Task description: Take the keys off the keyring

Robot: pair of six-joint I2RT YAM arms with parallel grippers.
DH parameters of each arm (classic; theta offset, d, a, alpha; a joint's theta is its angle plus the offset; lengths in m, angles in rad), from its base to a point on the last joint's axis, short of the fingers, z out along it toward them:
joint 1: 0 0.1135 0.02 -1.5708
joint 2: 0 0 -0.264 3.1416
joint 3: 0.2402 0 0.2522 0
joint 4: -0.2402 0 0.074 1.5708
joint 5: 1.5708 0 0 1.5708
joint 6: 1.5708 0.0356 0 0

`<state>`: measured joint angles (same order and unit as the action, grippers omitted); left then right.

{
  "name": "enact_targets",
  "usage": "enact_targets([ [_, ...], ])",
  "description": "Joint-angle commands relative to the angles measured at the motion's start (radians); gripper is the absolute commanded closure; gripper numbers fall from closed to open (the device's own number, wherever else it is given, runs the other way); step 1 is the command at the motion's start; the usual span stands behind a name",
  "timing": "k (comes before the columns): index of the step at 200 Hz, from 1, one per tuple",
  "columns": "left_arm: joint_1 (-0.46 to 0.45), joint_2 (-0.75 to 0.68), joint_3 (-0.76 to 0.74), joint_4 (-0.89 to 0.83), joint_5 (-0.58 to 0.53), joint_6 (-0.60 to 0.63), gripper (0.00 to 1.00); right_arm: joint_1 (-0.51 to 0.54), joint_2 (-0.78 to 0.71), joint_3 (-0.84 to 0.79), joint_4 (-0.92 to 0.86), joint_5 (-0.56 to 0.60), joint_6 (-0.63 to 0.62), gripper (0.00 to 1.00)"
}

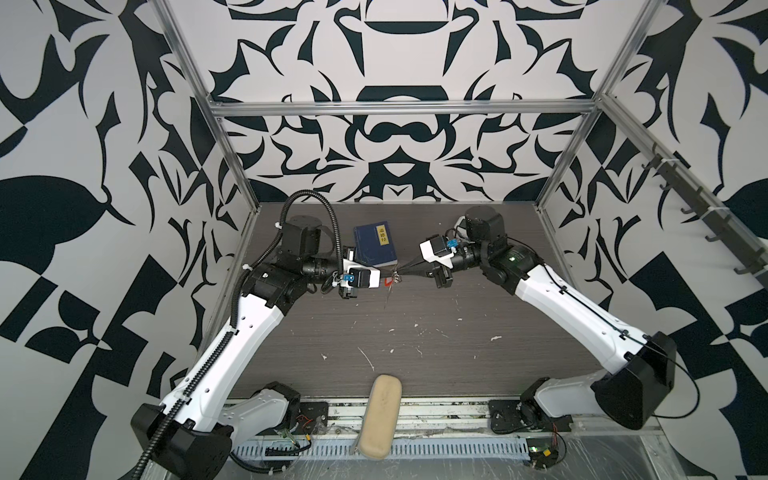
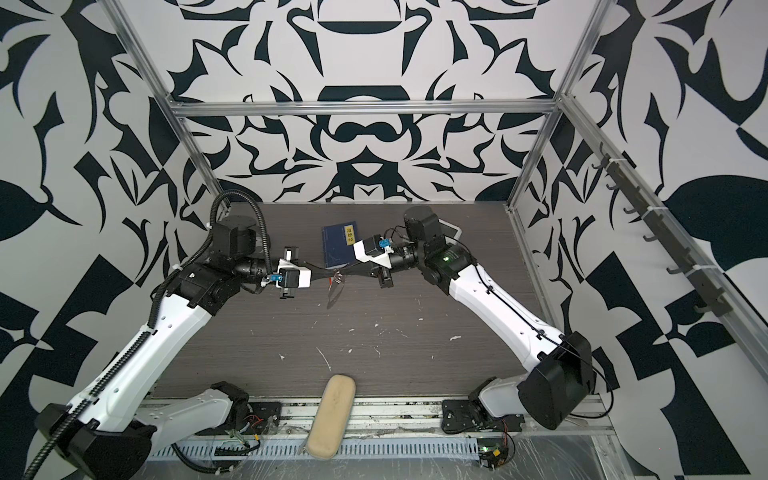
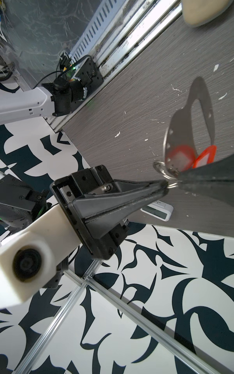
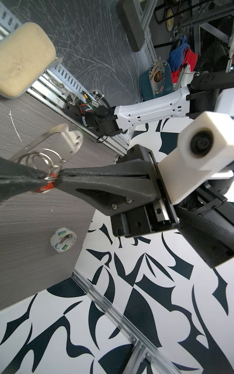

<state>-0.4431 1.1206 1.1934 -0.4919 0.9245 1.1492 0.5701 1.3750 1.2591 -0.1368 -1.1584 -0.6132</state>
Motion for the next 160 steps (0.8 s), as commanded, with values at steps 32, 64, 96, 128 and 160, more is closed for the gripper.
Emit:
enact_targets([
  [32,0.013,0.005,0.018,-0.011,0.028,-0.015,1.00,0.001,-0.027,0.044,-0.171,0.061,-0.151,1.00],
  [64,0.013,0.012,0.021,-0.014,0.037,-0.012,1.00,0.001,-0.005,0.064,-0.199,0.071,-0.152,0.96],
  [96,0.013,-0.003,0.004,-0.021,0.020,-0.006,1.00,0.002,0.002,0.106,-0.205,0.075,-0.154,0.82],
  [128,0.012,-0.006,-0.005,-0.033,0.014,0.002,1.00,0.000,0.012,0.159,-0.244,0.085,-0.176,0.79],
  [160,0.012,-0.004,-0.006,-0.046,0.013,0.015,1.00,0.000,0.036,0.204,-0.287,0.080,-0.189,0.79],
])
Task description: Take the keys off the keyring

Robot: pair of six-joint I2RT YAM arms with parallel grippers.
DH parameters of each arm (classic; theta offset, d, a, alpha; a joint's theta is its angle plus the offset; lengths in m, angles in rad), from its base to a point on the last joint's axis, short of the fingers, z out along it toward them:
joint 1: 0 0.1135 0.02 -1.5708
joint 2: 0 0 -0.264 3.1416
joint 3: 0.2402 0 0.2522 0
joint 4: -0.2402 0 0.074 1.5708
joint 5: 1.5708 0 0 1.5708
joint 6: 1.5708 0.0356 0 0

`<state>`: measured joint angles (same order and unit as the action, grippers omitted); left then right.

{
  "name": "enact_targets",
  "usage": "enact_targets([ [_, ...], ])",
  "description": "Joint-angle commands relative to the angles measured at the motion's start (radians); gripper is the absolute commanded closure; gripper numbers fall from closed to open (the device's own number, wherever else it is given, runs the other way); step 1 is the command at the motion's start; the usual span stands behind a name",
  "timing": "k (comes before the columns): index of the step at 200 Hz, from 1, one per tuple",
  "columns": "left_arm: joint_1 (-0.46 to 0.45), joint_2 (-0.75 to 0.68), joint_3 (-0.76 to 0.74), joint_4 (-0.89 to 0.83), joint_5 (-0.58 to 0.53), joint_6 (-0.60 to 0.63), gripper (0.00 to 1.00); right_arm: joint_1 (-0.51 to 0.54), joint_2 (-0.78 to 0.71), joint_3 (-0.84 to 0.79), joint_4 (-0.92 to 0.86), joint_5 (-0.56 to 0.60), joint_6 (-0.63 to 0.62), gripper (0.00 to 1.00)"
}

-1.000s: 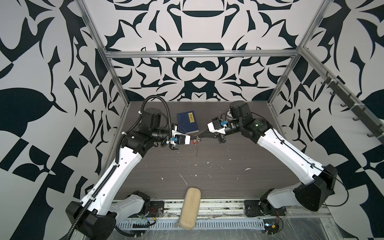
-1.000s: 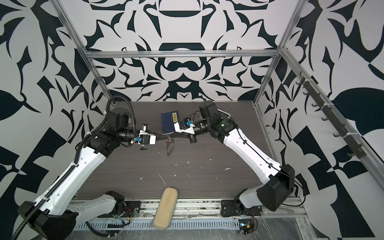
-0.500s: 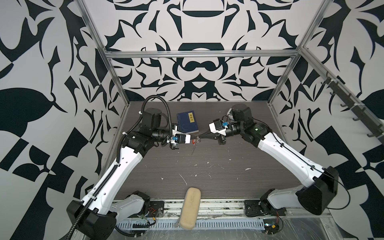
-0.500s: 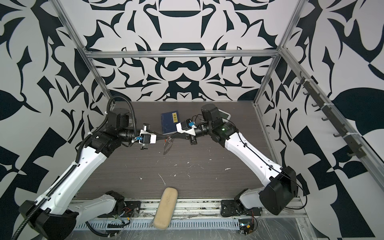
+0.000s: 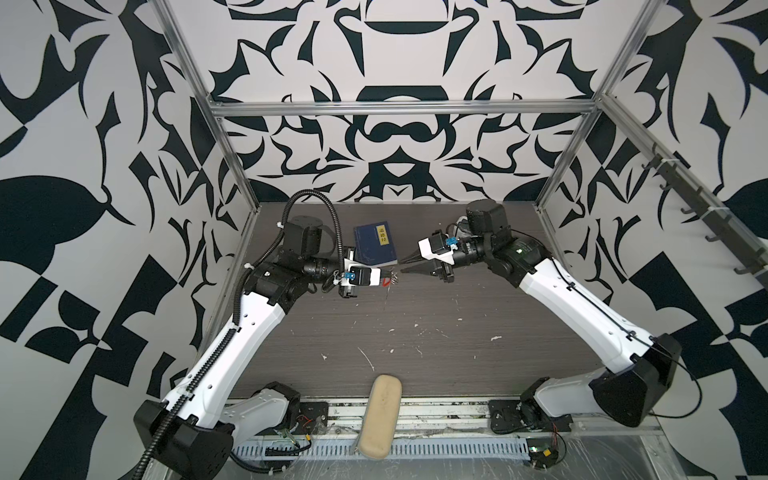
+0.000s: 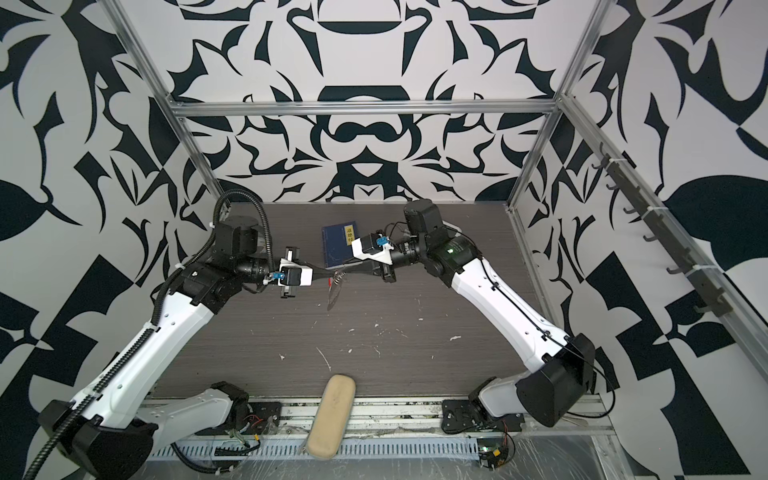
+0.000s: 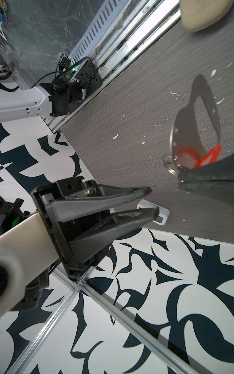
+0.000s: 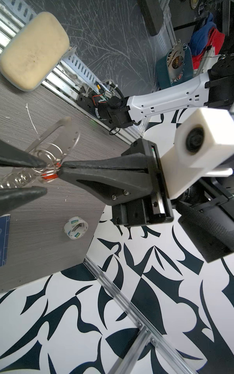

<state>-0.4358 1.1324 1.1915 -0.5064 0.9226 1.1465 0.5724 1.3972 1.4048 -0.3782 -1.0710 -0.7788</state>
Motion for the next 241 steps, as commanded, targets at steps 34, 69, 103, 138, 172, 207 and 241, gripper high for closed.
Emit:
enact_targets([
  [34,0.006,-0.018,-0.005,-0.035,0.012,0.019,1.00,0.002,0.052,0.108,-0.133,0.000,-0.087,0.79],
  [69,0.006,-0.016,-0.002,-0.040,0.012,0.019,1.00,0.022,0.069,0.114,-0.156,0.016,-0.115,0.79],
  [103,0.005,-0.015,0.002,-0.044,0.013,0.019,1.00,0.036,0.078,0.123,-0.169,0.016,-0.122,0.79],
  [138,0.006,-0.015,0.004,-0.043,0.013,0.020,1.00,0.045,0.083,0.134,-0.180,0.017,-0.124,0.81],
  [172,0.005,-0.017,0.005,-0.042,0.013,0.018,1.00,0.052,0.096,0.138,-0.195,0.031,-0.140,0.83],
  [207,0.005,-0.020,0.003,-0.044,0.013,0.018,1.00,0.057,0.112,0.153,-0.229,0.049,-0.165,0.87],
  [241,0.005,-0.023,0.003,-0.046,0.014,0.019,1.00,0.060,0.120,0.161,-0.232,0.061,-0.171,0.83],
])
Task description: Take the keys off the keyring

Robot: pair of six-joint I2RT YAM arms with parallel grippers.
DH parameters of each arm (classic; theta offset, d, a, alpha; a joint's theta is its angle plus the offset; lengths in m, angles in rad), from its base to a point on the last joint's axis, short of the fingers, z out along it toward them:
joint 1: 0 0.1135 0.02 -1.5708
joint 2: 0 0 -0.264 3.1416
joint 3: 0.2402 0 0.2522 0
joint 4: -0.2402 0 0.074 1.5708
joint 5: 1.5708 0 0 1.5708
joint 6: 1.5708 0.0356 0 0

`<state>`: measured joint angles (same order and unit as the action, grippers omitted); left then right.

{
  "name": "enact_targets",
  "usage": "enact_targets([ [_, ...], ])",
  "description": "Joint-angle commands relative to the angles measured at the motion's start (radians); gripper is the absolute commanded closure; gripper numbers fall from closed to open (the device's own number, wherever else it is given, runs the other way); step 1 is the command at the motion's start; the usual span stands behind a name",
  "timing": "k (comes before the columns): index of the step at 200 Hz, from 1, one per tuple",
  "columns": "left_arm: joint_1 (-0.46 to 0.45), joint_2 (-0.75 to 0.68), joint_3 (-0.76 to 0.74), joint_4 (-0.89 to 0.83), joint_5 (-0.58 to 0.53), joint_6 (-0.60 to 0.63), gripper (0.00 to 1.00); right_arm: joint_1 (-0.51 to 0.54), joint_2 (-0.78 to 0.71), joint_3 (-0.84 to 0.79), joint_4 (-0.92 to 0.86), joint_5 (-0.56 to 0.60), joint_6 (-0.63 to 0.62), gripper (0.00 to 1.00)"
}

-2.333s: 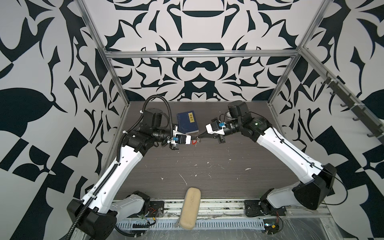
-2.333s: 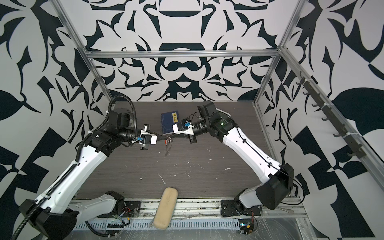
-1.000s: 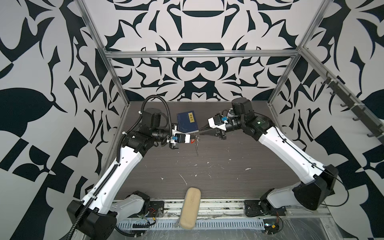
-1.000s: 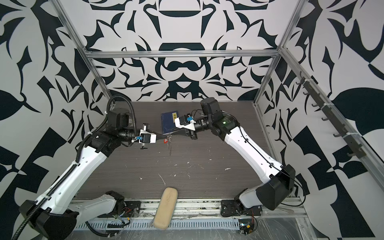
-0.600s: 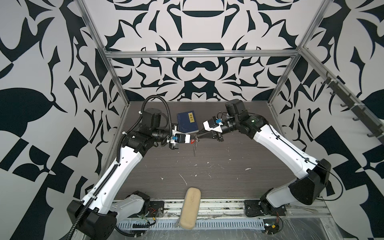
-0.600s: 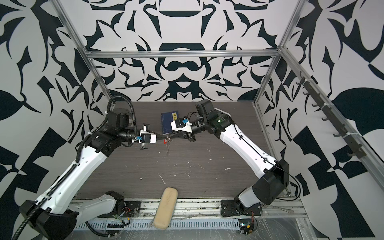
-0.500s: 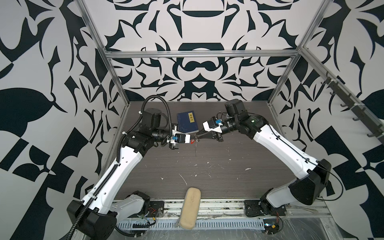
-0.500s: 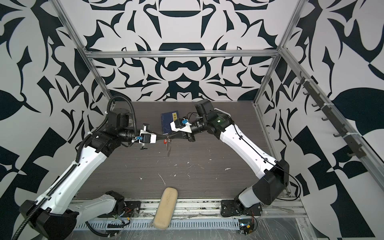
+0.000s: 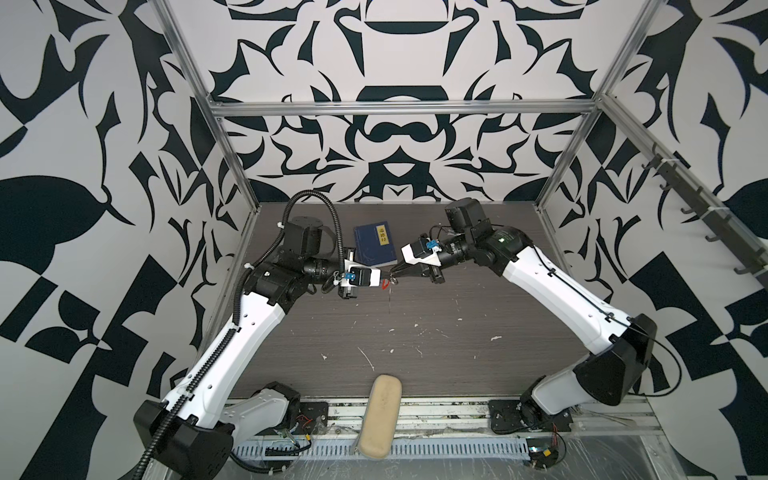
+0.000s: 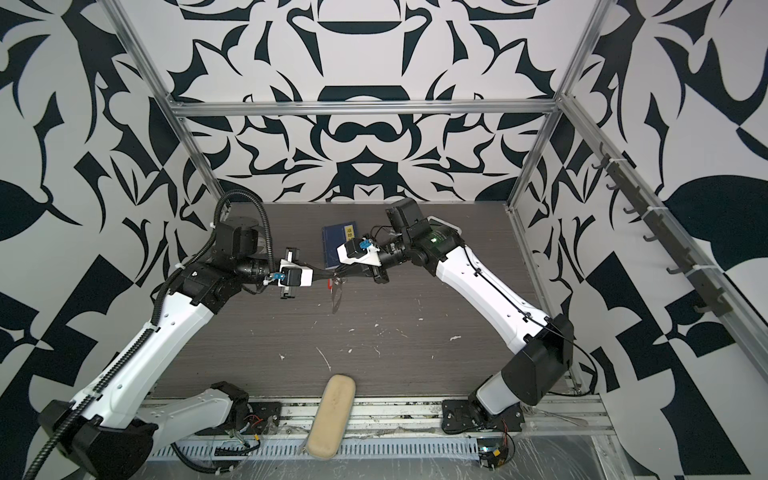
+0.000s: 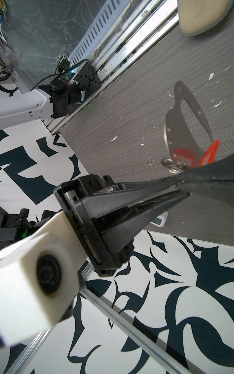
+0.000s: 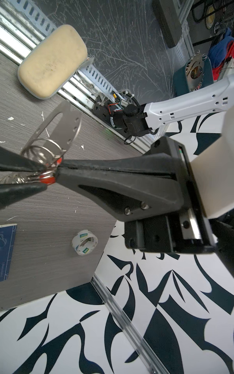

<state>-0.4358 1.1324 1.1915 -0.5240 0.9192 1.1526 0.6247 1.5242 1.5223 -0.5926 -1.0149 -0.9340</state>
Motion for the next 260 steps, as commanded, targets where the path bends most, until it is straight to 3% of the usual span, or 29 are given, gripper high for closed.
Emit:
enact_targets([
  [1,0.005,-0.023,0.003,-0.028,0.017,0.011,1.00,0.008,-0.007,0.044,-0.019,0.005,-0.015,0.83],
  [16,0.005,-0.022,0.002,-0.027,0.017,0.011,1.00,0.009,-0.005,0.048,-0.022,0.006,-0.020,0.86],
  [31,0.005,-0.022,0.002,-0.027,0.016,0.010,1.00,0.010,-0.006,0.052,-0.031,0.004,-0.030,1.00],
  [81,0.012,-0.026,-0.027,0.019,-0.012,-0.013,1.00,-0.004,-0.047,0.016,0.051,-0.066,0.018,1.00],
  [108,0.029,-0.036,-0.063,0.116,0.013,-0.085,1.00,-0.048,-0.087,-0.057,0.245,-0.138,0.174,1.00],
  [149,0.037,-0.027,-0.158,0.436,0.060,-0.338,1.00,-0.072,-0.126,-0.148,0.480,-0.187,0.344,1.00],
  [167,0.037,-0.014,-0.189,0.545,0.078,-0.431,1.00,-0.078,-0.140,-0.194,0.626,-0.185,0.447,1.00],
  [201,0.037,-0.006,-0.225,0.635,0.086,-0.494,1.00,-0.095,-0.156,-0.252,0.843,-0.171,0.583,1.00],
  [260,0.030,0.022,-0.328,0.951,0.067,-0.694,1.00,-0.098,-0.096,-0.327,1.415,-0.111,0.971,1.00],
])
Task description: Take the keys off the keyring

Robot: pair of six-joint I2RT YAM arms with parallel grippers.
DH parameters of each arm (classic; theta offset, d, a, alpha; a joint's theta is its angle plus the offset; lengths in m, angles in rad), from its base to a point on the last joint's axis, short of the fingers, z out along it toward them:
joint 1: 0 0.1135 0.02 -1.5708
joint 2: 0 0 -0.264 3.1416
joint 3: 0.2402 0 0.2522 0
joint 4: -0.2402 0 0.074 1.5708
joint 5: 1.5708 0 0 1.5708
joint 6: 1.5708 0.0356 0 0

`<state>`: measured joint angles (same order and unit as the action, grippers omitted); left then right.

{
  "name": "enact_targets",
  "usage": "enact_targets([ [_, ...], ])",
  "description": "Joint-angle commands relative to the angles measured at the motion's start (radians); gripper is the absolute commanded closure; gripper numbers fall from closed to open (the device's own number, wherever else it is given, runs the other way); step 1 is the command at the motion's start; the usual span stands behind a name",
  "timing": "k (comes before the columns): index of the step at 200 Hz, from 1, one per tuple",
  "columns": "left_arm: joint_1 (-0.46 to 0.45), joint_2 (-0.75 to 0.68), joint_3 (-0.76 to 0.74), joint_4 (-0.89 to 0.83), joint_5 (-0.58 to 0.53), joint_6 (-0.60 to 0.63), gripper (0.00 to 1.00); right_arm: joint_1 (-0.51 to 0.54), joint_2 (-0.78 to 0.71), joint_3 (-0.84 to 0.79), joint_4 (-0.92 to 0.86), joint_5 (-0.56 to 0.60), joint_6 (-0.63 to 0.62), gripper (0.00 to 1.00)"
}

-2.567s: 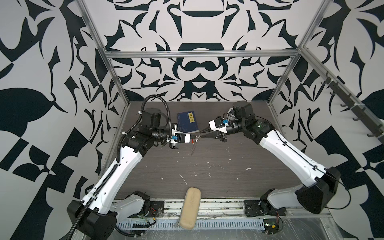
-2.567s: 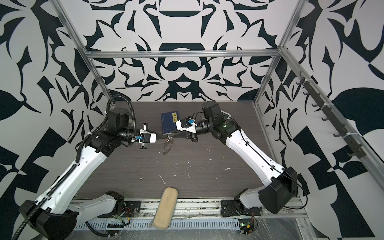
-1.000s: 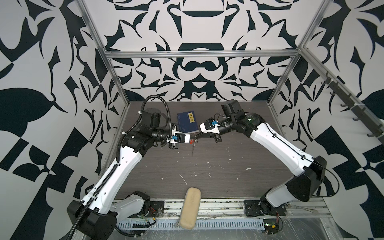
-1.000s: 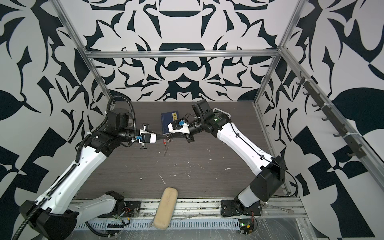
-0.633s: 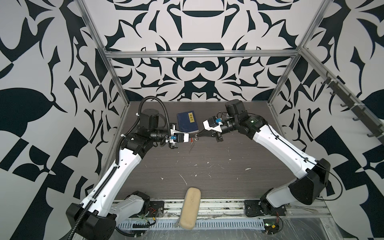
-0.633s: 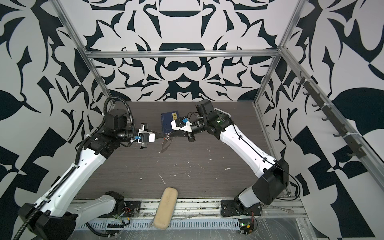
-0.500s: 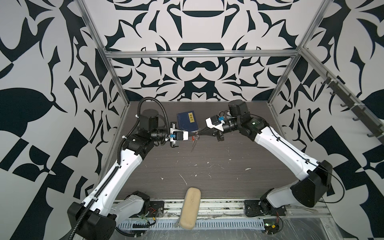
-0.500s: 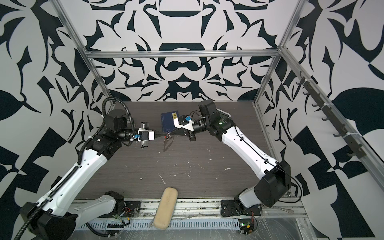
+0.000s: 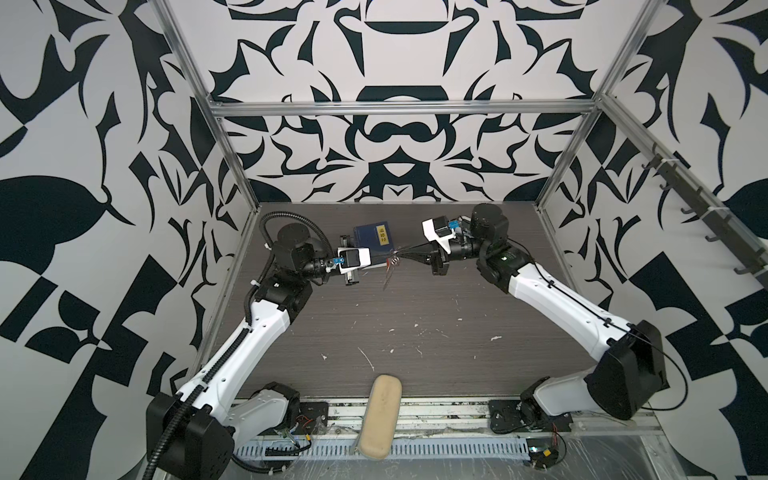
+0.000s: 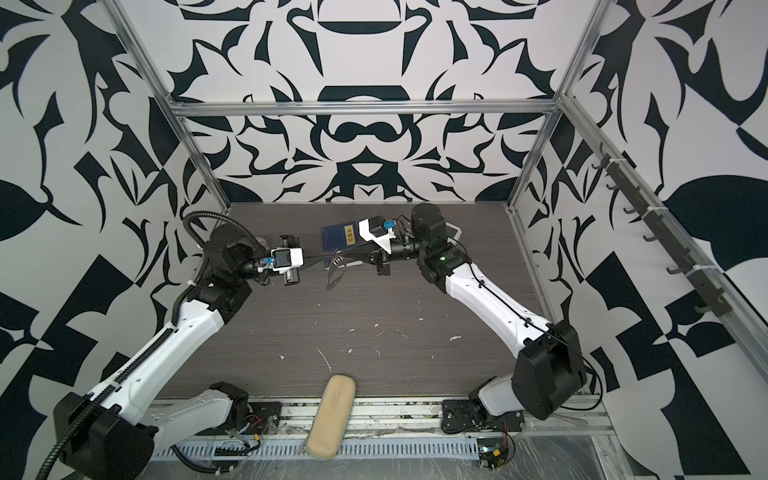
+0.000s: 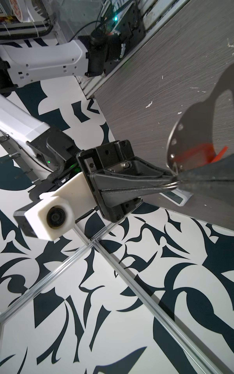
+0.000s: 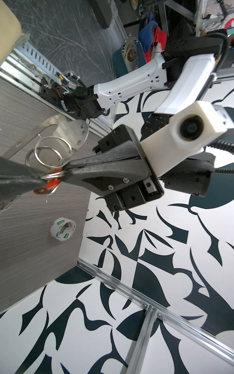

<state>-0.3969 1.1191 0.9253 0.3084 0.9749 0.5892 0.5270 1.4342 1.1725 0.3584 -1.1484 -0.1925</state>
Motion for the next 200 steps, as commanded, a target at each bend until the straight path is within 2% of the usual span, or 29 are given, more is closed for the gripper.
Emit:
enact_targets([
  [1,-0.009,0.036,-0.064,0.128,0.010,-0.133,1.00,0.000,-0.005,0.024,0.466,0.024,0.230,1.00],
  [42,-0.011,0.131,-0.104,0.525,-0.032,-0.365,1.00,0.008,0.018,0.054,0.496,0.066,0.249,1.00],
  [78,-0.017,0.320,-0.062,0.949,-0.100,-0.599,1.00,0.007,0.025,0.105,0.589,0.174,0.367,1.00],
  [91,-0.022,0.374,-0.022,1.040,-0.118,-0.659,1.00,0.008,0.029,0.121,0.593,0.218,0.396,1.00],
  [128,-0.070,0.436,0.058,1.065,-0.196,-0.614,1.00,0.018,0.041,0.100,0.735,0.339,0.512,1.00],
  [162,-0.088,0.451,0.069,1.068,-0.248,-0.566,1.00,0.018,0.047,0.099,0.861,0.435,0.647,1.00],
  [200,-0.132,0.473,0.093,1.048,-0.263,-0.509,1.00,0.027,0.066,0.105,0.954,0.532,0.757,1.00],
])
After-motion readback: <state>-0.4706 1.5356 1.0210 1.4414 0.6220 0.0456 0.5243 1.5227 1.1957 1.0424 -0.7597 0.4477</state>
